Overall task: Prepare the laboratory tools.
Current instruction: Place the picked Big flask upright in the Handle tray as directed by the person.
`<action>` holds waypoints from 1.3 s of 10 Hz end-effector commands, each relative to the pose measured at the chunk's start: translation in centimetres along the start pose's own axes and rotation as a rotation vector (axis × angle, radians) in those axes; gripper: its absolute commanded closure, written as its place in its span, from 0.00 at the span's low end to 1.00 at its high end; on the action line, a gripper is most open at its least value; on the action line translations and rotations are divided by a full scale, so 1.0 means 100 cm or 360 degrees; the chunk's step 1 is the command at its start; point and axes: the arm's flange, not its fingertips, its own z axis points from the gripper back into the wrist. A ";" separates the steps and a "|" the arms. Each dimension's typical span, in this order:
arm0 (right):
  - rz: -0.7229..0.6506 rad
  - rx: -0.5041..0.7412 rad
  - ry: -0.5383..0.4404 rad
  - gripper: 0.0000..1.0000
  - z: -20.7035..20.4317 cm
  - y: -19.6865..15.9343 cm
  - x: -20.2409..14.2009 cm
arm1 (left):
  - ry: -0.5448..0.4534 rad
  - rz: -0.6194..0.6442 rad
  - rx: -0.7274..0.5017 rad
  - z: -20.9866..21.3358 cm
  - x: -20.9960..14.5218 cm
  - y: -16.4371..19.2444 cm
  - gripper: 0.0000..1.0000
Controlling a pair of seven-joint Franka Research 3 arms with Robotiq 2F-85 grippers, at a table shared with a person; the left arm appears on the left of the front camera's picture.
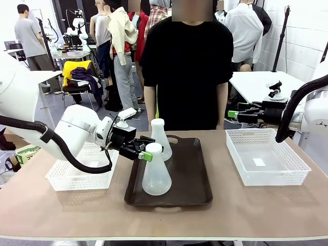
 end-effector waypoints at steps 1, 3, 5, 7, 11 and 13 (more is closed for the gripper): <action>-0.0010 0.0003 0.0025 0.00 -0.001 0.000 0.001 | 0.0000 -0.0024 -0.0002 -0.001 0.002 0.003 0.00; -0.0010 0.0003 0.0025 0.00 -0.001 0.000 0.001 | 0.0000 -0.0024 -0.0002 -0.001 0.002 0.003 0.00; -0.0010 0.0003 0.0025 0.00 -0.001 0.000 0.001 | 0.0000 -0.0024 -0.0002 -0.001 0.002 0.003 0.00; -0.0010 0.0003 0.0025 0.00 -0.001 0.000 0.001 | 0.0000 -0.0024 -0.0002 -0.001 0.002 0.003 0.00; -0.0010 0.0003 0.0025 0.00 -0.001 0.000 0.001 | 0.0000 -0.0024 -0.0002 -0.001 0.002 0.003 0.00; -0.0010 0.0003 0.0025 0.00 -0.001 0.000 0.001 | 0.0000 -0.0024 -0.0002 -0.001 0.002 0.003 0.00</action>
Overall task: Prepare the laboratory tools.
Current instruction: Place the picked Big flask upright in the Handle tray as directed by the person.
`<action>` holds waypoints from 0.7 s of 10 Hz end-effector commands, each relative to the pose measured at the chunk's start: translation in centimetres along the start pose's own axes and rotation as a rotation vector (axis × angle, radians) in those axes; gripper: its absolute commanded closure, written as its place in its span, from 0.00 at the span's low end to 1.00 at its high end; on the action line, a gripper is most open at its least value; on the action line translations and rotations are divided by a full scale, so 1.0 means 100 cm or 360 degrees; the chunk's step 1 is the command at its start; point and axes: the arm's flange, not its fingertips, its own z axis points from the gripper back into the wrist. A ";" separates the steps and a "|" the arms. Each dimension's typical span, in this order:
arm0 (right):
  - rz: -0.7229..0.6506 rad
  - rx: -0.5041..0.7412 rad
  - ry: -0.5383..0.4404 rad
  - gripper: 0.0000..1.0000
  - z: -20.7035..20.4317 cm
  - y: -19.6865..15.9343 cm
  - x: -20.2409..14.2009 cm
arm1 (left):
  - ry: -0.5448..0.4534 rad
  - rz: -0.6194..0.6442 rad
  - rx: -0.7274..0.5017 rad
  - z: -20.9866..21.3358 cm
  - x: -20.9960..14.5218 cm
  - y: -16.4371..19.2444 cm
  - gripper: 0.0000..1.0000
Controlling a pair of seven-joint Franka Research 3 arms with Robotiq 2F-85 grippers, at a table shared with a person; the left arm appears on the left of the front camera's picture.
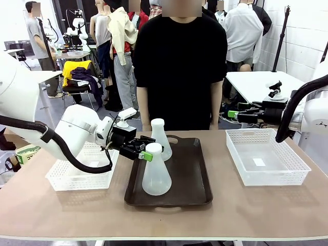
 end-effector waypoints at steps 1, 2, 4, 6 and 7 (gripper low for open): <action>-0.0010 0.0003 0.0025 0.00 -0.001 0.000 0.001 | 0.0001 -0.0020 -0.0001 0.000 0.001 0.002 0.00; -0.0010 0.0003 0.0025 0.00 -0.001 0.000 0.001 | 0.0001 -0.0020 -0.0001 0.000 0.001 0.002 0.00; -0.0010 0.0003 0.0025 0.00 -0.001 0.000 0.001 | 0.0001 -0.0020 -0.0001 0.000 0.001 0.002 0.00; -0.0010 0.0003 0.0025 0.00 -0.001 0.000 0.001 | 0.0001 -0.0020 -0.0001 0.000 0.001 0.002 0.00; -0.0010 0.0003 0.0025 0.00 -0.001 0.000 0.001 | 0.0001 -0.0020 -0.0001 0.000 0.001 0.002 0.00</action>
